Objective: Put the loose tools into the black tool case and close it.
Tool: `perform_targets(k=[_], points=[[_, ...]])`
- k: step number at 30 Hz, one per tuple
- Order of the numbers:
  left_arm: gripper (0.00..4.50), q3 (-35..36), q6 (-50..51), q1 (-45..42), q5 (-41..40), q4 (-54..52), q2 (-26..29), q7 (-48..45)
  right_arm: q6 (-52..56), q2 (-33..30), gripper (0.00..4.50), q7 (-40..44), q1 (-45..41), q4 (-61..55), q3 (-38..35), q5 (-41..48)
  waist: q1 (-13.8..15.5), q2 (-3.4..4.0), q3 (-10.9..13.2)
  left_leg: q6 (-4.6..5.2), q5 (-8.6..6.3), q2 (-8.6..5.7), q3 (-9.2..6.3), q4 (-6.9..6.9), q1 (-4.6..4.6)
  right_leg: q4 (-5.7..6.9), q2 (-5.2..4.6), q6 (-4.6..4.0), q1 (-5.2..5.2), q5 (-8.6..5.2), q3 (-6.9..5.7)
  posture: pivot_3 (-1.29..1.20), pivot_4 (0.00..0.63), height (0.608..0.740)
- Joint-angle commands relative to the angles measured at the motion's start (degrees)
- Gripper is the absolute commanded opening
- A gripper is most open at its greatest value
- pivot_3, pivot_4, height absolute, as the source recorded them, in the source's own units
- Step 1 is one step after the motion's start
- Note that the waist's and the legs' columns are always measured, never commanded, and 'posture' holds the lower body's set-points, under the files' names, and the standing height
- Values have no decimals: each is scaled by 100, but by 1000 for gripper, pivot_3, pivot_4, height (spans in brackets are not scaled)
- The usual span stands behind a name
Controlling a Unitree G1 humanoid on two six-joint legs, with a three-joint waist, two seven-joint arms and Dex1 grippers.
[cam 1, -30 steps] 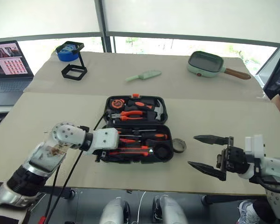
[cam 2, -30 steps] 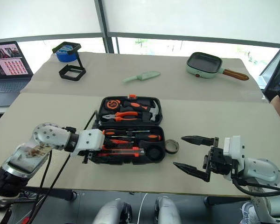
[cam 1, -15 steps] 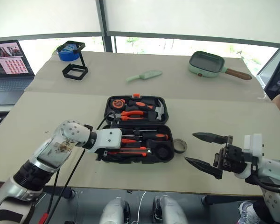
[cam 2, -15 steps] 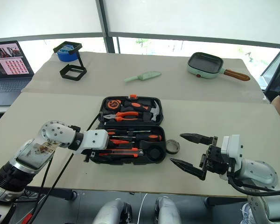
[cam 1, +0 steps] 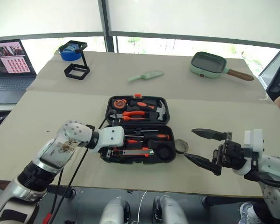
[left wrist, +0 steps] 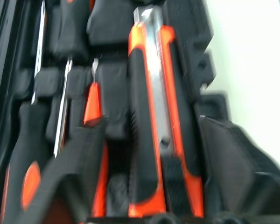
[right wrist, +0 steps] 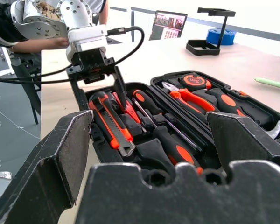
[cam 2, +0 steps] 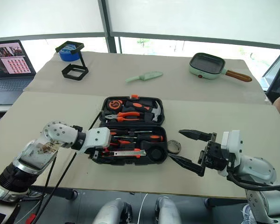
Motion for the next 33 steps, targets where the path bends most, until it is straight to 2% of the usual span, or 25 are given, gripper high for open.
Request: perform_targets(k=[1,6,9,12,13,14,19,22,27,33], points=[[4412,329,-444,-20,-184,96,-64,8,-14,2,4500,25,-85,-50,-55,8,1,0,0,0,0,0,1,0,1,0,-1,0,0,0,1,0,150,740],[4412,1006,-367,-6,-1069,267,-361,-23,-28,41,4500,5,-95,-15,-35,-26,2,0,0,3,-1,1,-3,3,-1,4,-3,0,0,0,-2,0,150,740],[3704,968,-546,106,-973,505,-303,-105,-42,89,4500,-10,-79,0,-12,-61,-1,0,0,-2,2,1,-2,4,1,4,-5,0,2,0,-2,0,150,740],[2495,911,-798,233,-968,574,-393,-136,-58,128,4500,-13,-94,39,-8,-90,-7,0,0,-7,4,0,-1,4,3,5,-1,0,3,0,-5,0,150,740],[2321,907,-768,286,-1065,532,-434,-172,-69,138,4500,-5,-98,58,-3,-106,-3,0,0,-7,4,0,-1,4,1,5,-1,0,2,0,-5,0,150,740],[1815,846,-659,384,-1111,462,-416,-218,-74,147,4500,-10,-85,72,-8,-126,-1,0,0,-7,4,0,-1,5,1,5,-2,0,2,0,-4,0,150,740],[74,595,-916,709,-727,507,-531,26,-79,132,4500,-2,63,97,-112,-197,3,0,0,-6,3,-1,-1,7,1,4,-8,1,4,0,-4,0,150,740],[32,579,-590,795,-691,532,-534,217,-69,101,4500,32,69,104,-103,-212,5,0,0,-3,2,-1,-2,9,-2,3,-9,2,4,0,-6,0,150,740],[32,442,-739,860,-375,788,-602,466,1,60,4500,52,47,79,-109,-167,1,1,-1,21,-12,0,-3,8,3,6,-10,2,4,1,-4,0,150,740],[32,590,-479,934,-790,720,-928,537,61,19,4500,69,139,-4,-150,-103,28,5,-3,22,-13,-1,-7,11,9,8,-23,4,14,2,-7,0,150,740]])
